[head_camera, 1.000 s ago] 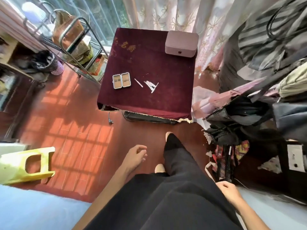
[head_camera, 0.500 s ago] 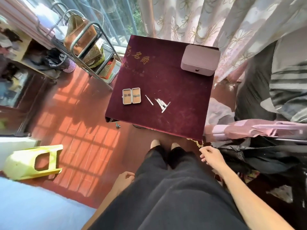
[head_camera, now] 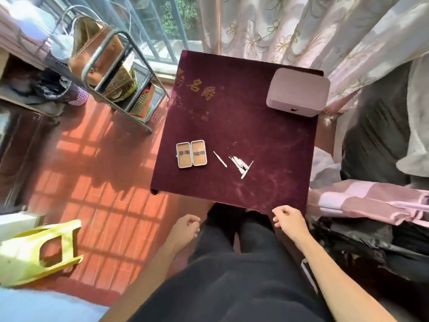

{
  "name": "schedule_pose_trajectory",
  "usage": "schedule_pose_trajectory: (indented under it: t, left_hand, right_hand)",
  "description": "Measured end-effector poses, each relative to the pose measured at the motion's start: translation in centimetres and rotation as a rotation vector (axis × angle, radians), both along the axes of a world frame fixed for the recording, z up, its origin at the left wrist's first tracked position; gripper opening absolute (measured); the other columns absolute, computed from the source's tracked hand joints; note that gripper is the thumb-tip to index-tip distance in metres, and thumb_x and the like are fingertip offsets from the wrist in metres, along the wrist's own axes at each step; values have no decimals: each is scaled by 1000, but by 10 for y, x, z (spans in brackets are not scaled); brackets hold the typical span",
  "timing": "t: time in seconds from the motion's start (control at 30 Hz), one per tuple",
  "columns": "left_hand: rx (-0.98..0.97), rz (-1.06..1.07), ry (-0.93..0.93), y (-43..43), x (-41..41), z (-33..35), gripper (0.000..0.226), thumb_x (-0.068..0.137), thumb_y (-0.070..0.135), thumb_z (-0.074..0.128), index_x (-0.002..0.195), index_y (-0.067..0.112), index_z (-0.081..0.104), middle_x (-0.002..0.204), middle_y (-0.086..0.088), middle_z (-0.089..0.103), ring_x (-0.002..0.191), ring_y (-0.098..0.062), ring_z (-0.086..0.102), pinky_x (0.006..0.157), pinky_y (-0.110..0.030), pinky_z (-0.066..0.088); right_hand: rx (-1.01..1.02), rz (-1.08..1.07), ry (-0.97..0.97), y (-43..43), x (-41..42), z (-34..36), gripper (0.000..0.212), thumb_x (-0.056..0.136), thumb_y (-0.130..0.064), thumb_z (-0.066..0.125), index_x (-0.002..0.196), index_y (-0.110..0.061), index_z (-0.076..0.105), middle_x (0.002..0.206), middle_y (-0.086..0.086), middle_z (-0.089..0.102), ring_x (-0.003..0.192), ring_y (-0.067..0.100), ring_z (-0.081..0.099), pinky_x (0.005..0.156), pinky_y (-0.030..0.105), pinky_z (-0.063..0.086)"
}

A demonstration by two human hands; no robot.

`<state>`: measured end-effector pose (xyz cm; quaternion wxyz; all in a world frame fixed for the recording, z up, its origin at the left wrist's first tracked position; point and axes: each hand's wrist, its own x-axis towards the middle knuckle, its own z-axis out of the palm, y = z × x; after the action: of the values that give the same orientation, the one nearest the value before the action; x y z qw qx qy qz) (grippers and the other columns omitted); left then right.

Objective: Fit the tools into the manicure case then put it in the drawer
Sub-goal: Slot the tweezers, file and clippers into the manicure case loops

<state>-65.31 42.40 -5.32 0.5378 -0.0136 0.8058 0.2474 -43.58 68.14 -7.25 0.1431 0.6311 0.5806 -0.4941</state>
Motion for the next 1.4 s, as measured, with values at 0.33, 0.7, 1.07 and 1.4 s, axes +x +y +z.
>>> schedule_pose_trajectory:
  t: [0.33, 0.7, 1.07, 1.4]
  left_hand:
    - [32, 141, 206, 50, -83, -108, 18, 93, 22, 57, 106, 32, 62, 94, 4, 69, 86, -13, 68, 70, -24, 48]
    - [92, 285, 717, 87, -153, -179, 42, 88, 37, 69, 127, 26, 60, 109, 9, 57, 84, 3, 56, 77, -5, 41]
    - [176, 261, 730, 77, -127, -190, 33, 96, 19, 66, 128, 24, 62, 99, 7, 64, 79, 4, 58, 71, -5, 46]
    - [219, 204, 711, 87, -111, -186, 31, 97, 17, 63, 125, 30, 64, 99, 6, 66, 82, -3, 60, 75, -7, 48]
  right_hand:
    - [20, -135, 71, 4, -112, -80, 14, 97, -33, 67, 104, -25, 76, 88, -9, 78, 84, 12, 75, 80, 33, 55]
    - [356, -169, 166, 9, -160, -150, 42, 91, -34, 82, 129, -23, 69, 110, -4, 69, 93, 10, 70, 93, 34, 58]
    - [614, 133, 229, -2, -172, -176, 50, 93, -23, 83, 139, -12, 70, 111, 5, 61, 101, 12, 48, 94, 44, 53]
    - [845, 152, 184, 24, -169, -174, 37, 91, -30, 82, 126, -16, 79, 114, 8, 66, 102, 28, 58, 92, 33, 38]
